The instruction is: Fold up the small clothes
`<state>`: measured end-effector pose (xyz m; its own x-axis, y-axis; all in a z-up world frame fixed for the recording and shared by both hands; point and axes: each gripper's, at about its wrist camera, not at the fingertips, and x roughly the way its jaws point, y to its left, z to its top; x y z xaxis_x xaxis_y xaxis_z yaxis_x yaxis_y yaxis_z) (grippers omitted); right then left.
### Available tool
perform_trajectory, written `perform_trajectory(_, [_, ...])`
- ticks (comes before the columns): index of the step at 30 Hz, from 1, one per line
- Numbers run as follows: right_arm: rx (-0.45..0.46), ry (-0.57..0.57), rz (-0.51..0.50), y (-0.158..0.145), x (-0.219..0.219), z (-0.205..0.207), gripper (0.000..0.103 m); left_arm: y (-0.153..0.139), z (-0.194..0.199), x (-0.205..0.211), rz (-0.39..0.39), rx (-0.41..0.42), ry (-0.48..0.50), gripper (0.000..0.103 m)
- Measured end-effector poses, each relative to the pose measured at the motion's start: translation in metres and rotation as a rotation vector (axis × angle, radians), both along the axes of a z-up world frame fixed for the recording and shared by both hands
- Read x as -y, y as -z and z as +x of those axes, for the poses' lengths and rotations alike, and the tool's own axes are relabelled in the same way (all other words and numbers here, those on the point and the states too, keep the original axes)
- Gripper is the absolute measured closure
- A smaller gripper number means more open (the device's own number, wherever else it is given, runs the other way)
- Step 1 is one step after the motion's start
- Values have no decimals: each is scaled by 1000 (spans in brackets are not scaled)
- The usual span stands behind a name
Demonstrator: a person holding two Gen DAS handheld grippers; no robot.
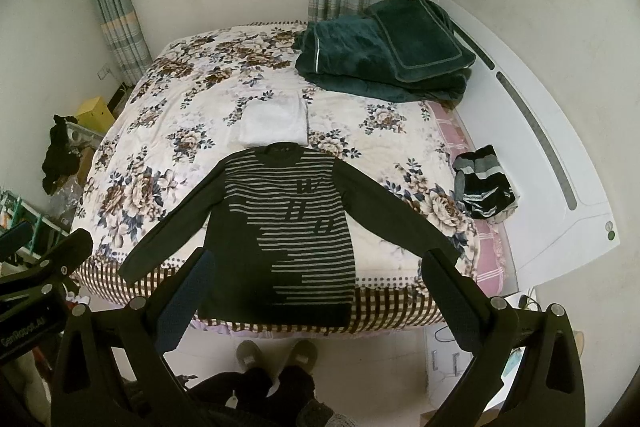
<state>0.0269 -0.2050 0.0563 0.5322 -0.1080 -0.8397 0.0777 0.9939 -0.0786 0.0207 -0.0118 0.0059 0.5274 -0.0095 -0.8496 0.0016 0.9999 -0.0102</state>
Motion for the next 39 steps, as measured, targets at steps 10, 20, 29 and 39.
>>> perform_trajectory(10, [-2,0,1,0,0,2,0,-1,1,2,-1,2,-1,0])
perform_trajectory(20, [-2,1,3,0,0,1,0,-2,3,4,1,1,0,0])
perform_trajectory(29, [-3,3,4,0,1,2,0,-1,0,3,-1,2,1,0])
perform_trajectory(39, [-39,163,148,69,38,34,0,24,53,16,100,175,-29,0])
